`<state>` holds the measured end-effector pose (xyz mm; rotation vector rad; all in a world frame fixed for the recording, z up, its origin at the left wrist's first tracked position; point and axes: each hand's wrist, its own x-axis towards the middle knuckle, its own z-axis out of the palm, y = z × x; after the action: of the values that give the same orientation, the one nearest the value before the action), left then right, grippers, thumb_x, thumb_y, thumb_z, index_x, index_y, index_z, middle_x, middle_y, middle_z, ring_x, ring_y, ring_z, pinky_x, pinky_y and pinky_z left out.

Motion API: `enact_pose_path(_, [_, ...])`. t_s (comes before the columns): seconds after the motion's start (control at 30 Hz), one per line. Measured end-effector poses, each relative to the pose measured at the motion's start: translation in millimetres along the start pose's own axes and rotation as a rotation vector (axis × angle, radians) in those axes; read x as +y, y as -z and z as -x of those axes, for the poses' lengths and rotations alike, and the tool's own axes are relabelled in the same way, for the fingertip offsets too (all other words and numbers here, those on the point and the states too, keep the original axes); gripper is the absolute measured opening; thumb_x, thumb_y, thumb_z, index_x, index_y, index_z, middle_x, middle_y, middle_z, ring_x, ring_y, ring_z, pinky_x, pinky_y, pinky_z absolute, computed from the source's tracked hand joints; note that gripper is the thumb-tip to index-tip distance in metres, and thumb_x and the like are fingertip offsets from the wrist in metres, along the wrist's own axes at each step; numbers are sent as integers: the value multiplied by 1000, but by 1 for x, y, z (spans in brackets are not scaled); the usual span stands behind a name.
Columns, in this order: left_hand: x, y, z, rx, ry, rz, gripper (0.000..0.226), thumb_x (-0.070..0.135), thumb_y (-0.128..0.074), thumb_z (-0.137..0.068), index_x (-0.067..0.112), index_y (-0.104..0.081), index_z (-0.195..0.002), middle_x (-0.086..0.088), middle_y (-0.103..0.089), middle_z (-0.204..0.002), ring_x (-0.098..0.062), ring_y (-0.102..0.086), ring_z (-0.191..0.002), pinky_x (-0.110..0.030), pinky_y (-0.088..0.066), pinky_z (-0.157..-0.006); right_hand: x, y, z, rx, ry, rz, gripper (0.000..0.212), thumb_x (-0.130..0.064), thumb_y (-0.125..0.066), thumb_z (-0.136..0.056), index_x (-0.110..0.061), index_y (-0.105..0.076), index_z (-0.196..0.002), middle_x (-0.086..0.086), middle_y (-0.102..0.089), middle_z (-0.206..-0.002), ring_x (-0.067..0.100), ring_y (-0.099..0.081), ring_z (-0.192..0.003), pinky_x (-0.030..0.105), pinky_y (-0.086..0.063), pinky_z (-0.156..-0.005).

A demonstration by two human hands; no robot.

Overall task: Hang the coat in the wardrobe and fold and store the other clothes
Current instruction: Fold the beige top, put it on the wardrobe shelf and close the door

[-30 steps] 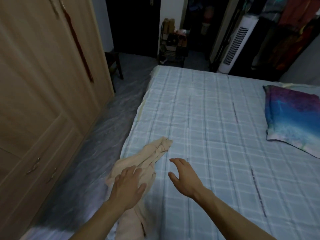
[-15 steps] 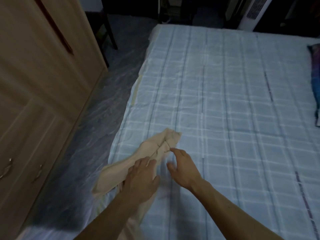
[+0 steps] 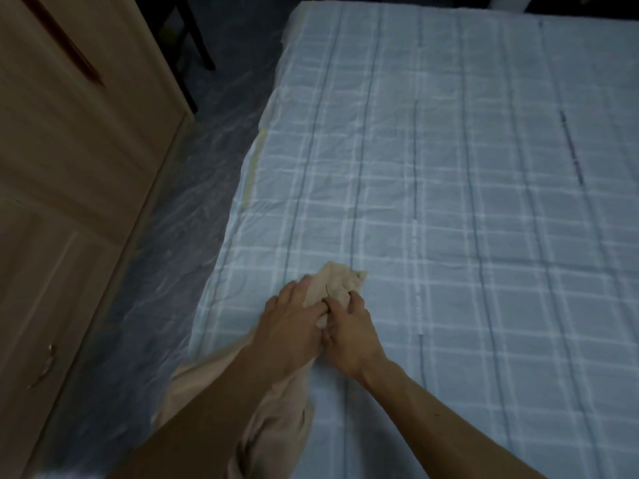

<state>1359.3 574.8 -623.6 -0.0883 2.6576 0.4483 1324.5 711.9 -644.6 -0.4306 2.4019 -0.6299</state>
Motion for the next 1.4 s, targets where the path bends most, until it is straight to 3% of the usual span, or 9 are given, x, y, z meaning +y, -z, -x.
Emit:
enact_pose_path(0.07, [0, -10, -7, -15, -3, -41, 73, 54, -18, -73, 41, -43, -140, -2, -8, -164, -27, -13, -148, -45, -20, -114, 4, -1, 0, 60, 31, -23, 45, -22, -57, -86, -17, -53, -130, 14, -36, -139, 32, -51, -109, 42, -50, -92])
enact_pose_path(0.17, [7, -17, -6, 65, 41, -41, 58, 45, -45, -76, 27, -59, -130, -6, -42, -152, -32, -44, -134, -51, -38, -101, 9, 4, 2, 155, 77, -124, 32, -12, -57, -83, -12, -65, -115, 2, -50, -116, 18, -54, -92, 32, -50, -84])
enact_pose_path(0.33, [19, -10, 1, 206, 75, 76, 65, 41, -34, -75, 7, -63, -123, -12, -64, -126, -32, -62, -111, -47, -49, -91, 13, 19, 11, 269, 92, -196, 22, -4, -58, -88, -8, -71, -105, 3, -61, -106, 13, -56, -91, 13, -38, -80])
enact_pose_path(0.67, [45, 47, 50, 618, 22, 358, 5, 18, -62, -79, 15, -65, -80, 3, -63, -78, -19, -60, -73, -44, -52, -67, 12, 63, 58, 432, 154, -253, 11, -10, -71, -79, -20, -72, -86, -4, -68, -87, 12, -62, -82, 31, -51, -77])
enact_pose_path(0.8, [67, 82, 76, 625, 48, 442, 25, 1, -73, -74, 18, -55, -80, 9, -57, -75, -11, -56, -70, -33, -48, -68, 3, 90, 84, 398, 167, -270, 11, -14, -69, -79, -25, -67, -78, -11, -68, -78, 7, -62, -76, 33, -52, -73])
enact_pose_path(0.93, [82, 112, 101, 638, 41, 464, 29, 4, -67, -83, 15, -61, -109, 3, -65, -87, -16, -61, -78, -24, -43, -71, -10, 112, 119, 427, 189, -353, 22, -11, -73, -77, -24, -58, -88, -11, -65, -78, 7, -63, -75, 31, -53, -70])
enact_pose_path(1.0, [89, 125, 116, 653, -42, 358, 21, 7, -65, -79, 15, -69, -98, 1, -66, -86, -18, -63, -79, -30, -47, -74, -14, 121, 139, 441, 226, -334, 20, -13, -73, -78, -23, -61, -89, -12, -67, -81, 6, -64, -78, 32, -53, -73])
enact_pose_path(1.2, [141, 175, 177, 710, -188, 368, 20, 0, -69, -77, 19, -69, -82, 10, -58, -82, -4, -57, -77, -17, -43, -70, -29, 145, 209, 570, 276, -372, 23, -12, -74, -77, -27, -62, -89, -15, -66, -79, 5, -64, -79, 24, -51, -69])
enact_pose_path(1.4, [194, 229, 245, 772, -342, 348, 18, 4, -67, -79, 21, -65, -80, 11, -55, -81, -6, -56, -77, -24, -45, -71, -47, 198, 286, 654, 291, -366, 60, -14, -74, -78, -32, -53, -132, -13, -64, -84, 6, -63, -79, 24, -53, -72])
